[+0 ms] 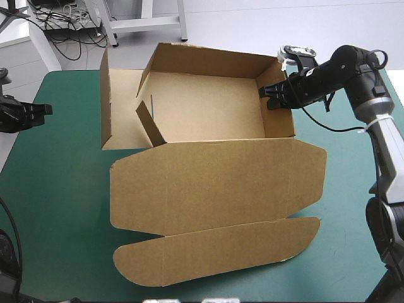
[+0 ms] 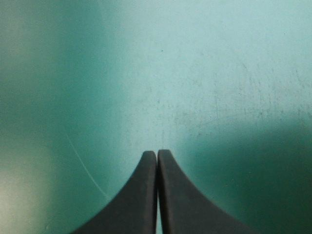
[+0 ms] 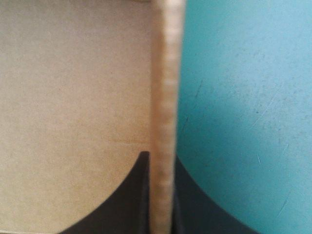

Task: Fold the box

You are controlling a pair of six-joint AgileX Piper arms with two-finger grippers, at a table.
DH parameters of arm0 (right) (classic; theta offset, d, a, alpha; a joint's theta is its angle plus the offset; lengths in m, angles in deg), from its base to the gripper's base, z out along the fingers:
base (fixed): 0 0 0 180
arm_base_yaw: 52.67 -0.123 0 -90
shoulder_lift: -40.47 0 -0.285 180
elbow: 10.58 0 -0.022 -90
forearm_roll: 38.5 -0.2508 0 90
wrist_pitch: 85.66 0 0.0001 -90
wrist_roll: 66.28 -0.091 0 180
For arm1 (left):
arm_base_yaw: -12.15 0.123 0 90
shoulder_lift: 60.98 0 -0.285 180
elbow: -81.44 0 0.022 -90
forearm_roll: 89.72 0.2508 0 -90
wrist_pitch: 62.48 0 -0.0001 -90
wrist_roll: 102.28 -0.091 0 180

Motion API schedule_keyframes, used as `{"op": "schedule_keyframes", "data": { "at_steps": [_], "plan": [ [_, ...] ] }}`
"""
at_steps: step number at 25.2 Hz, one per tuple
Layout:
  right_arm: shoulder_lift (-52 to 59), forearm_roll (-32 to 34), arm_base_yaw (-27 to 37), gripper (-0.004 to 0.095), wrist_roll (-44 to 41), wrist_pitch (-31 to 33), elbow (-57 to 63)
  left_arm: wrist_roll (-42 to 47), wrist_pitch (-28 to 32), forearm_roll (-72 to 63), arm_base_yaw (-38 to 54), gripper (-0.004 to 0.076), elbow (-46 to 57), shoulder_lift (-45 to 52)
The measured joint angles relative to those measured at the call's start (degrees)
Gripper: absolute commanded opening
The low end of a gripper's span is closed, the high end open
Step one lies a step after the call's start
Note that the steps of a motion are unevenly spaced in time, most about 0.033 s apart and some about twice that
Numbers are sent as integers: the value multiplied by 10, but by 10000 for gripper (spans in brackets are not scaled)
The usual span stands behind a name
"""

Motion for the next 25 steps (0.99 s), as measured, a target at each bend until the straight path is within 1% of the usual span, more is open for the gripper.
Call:
{"op": "schedule_keyframes", "data": {
  "at_steps": [3, 6, 10, 12, 13, 14, 15, 16, 21, 23, 25],
  "plan": [
    [12, -11, 12, -20, 4, 0, 0, -24, 1, 0, 0, 24, 0, 0],
    [19, -11, 17, -20, 7, 0, 0, -32, 1, 0, 0, 113, 0, 0],
    [21, -17, 18, -20, 11, 0, 0, -36, 1, 0, 0, 325, 0, 0],
    [21, -22, 18, -20, 16, 0, 0, -36, 0, -3, 0, 461, 0, 0],
    [21, -25, 18, -20, 22, 0, 0, -36, 0, -8, 0, 517, 0, 0],
    [21, -27, 18, -20, 24, 0, 0, -36, 0, -15, 1, 556, 0, 0],
    [21, -30, 18, -19, 26, 0, 0, -36, 0, -25, 1, 575, 0, 0],
    [21, -34, 18, -19, 28, 0, 0, -36, 0, -38, 1, 578, 0, 0],
    [21, -51, 18, -18, 33, 0, 0, -6, -16, -159, -4, 566, 0, -22],
    [21, -55, 18, -18, 34, -1, 0, -1, -16, -182, -25, 562, 0, -33],
    [21, -57, 13, -18, 34, -13, 0, -7, -16, -209, -66, 561, 0, -35]
  ]
}}
